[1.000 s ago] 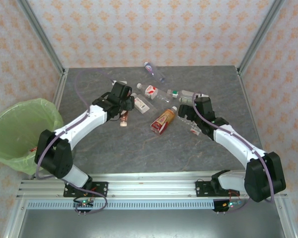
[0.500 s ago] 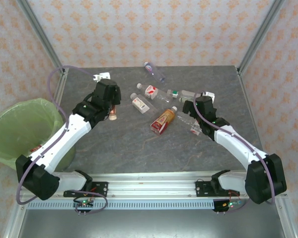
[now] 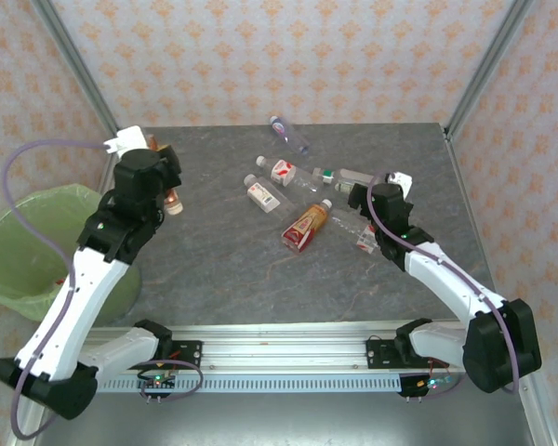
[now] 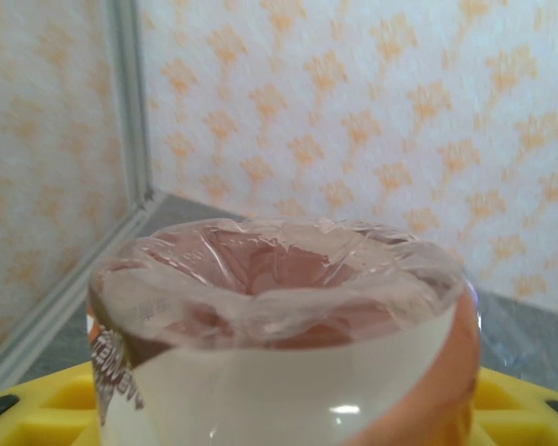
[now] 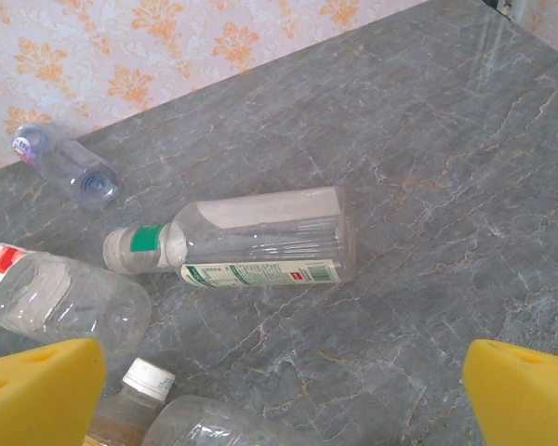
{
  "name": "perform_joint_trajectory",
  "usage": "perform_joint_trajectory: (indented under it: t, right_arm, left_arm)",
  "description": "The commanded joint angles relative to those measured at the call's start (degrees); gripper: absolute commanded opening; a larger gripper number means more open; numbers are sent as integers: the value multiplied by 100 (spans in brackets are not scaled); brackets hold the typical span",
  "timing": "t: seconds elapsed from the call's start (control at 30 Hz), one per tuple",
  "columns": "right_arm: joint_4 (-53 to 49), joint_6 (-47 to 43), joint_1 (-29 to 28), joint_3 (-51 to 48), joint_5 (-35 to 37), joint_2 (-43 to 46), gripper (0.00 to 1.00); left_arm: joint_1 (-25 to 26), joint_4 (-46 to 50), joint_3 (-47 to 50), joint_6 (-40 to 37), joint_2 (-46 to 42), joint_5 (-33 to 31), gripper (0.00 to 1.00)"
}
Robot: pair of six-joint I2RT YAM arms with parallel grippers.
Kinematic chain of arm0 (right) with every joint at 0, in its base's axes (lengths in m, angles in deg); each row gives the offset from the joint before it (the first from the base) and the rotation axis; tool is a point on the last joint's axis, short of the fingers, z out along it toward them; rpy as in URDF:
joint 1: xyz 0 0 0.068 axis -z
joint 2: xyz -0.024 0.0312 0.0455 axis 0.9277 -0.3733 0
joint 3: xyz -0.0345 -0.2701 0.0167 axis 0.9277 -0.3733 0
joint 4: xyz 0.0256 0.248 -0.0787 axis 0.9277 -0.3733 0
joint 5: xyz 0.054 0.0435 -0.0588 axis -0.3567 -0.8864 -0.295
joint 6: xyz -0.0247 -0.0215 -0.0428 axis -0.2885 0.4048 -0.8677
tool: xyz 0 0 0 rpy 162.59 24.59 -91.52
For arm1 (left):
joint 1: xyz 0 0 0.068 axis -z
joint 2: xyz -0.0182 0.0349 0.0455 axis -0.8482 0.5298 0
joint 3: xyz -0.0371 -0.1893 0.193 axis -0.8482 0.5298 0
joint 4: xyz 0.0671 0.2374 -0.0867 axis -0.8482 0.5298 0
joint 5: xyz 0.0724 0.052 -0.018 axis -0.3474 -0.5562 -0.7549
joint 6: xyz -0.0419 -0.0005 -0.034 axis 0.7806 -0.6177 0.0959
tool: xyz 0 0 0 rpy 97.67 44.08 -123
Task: Put the plastic bottles in the bin
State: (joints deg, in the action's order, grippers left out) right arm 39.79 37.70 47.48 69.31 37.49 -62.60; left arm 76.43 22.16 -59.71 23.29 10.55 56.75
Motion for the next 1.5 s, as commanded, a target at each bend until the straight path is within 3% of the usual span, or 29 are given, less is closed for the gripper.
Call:
perform_joint_trajectory:
  t: [0.0,0.1,0.2,0.3,0.57,0.8,0.93,1.17,1.3,1.47]
  right_arm:
    - [171,111,-23,-65,177,27,99]
    - [172,118,-18,-42,153,-5,99]
    - [165,105,-22,-45,146,4,99]
    - [175,126,-20,-80,152,6,99]
    - [231,187,-18,-153,124,6,99]
    - [228,135,-20,-156,138,48,99]
    - [295,110,-18,-182,132,33,99]
    - [336,-5,-18,-188,101,-31,99]
    - [364,-52,-19,-151,91,-91,99]
    - [363,-147,-17,-67,47,-127,99]
  left_arm:
    - [-92,3,-158,-170,-160,-462,51]
    - [-110,118,-320,-459,-219,-893,51]
    - [-129,123,-453,-847,-287,-1942,49]
    - [-235,-150,-389,-1200,-444,-2452,49]
    - [-1065,-457,-142,-1302,-566,-2607,49]
    - [-2309,178,-137,-101,-625,-2796,52]
    - [-2757,437,73,323,-719,-2790,53]
    - [-3297,864,636,1112,-721,-2585,53]
    - [-3675,1399,755,1759,-522,-2074,54]
    - [-3828,1632,950,2337,-391,-2009,54]
